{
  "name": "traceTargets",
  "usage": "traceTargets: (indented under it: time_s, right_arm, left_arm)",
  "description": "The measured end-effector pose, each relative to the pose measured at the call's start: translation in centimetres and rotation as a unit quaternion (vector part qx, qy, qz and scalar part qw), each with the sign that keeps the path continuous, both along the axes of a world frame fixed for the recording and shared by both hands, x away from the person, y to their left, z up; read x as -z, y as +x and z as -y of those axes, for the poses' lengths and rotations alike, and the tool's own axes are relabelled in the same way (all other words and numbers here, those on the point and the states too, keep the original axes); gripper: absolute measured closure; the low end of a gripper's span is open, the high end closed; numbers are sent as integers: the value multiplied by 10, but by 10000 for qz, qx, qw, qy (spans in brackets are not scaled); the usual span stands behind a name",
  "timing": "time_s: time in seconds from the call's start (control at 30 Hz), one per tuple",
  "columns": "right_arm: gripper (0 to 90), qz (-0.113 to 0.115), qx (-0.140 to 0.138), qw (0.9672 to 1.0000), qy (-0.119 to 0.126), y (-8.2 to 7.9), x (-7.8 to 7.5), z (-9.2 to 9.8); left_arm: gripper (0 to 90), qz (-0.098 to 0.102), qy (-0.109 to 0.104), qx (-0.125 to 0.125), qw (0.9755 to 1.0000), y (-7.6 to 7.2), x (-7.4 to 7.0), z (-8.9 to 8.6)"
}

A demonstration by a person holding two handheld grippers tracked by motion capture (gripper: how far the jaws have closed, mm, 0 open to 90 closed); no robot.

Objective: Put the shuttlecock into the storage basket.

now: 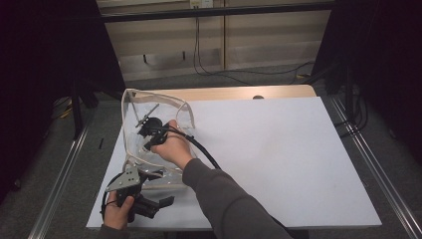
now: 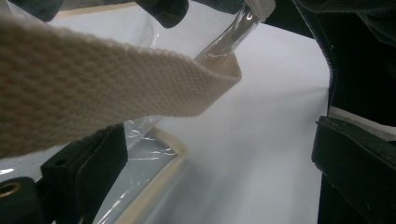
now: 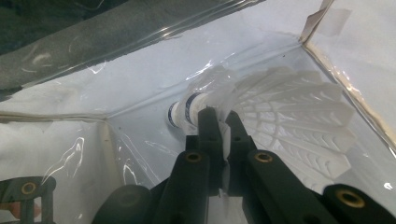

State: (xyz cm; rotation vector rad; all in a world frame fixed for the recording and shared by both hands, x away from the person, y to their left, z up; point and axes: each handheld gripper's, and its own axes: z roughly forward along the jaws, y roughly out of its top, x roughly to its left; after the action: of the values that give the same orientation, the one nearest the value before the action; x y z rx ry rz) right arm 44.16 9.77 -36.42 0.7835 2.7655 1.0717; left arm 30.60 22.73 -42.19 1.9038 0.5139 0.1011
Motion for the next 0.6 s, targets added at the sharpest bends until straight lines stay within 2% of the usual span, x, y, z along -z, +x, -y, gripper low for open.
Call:
traceTargets:
  time_s: [0.37,0.47,0.6]
  right_arm:
    - [866,-81,-57,10000,-1,0,5,-1]
    - [782,-57,-94,9999,-38,-2,6,-3]
    - [742,-51,-67,9999,-91,-2,7,-4]
  left_arm:
    - [36,-18,-13,-24,10000,0,0,0]
    - [36,-14,-10,-24,10000,0,0,0]
    - [36,-8,-4,-13,10000,0,0,0]
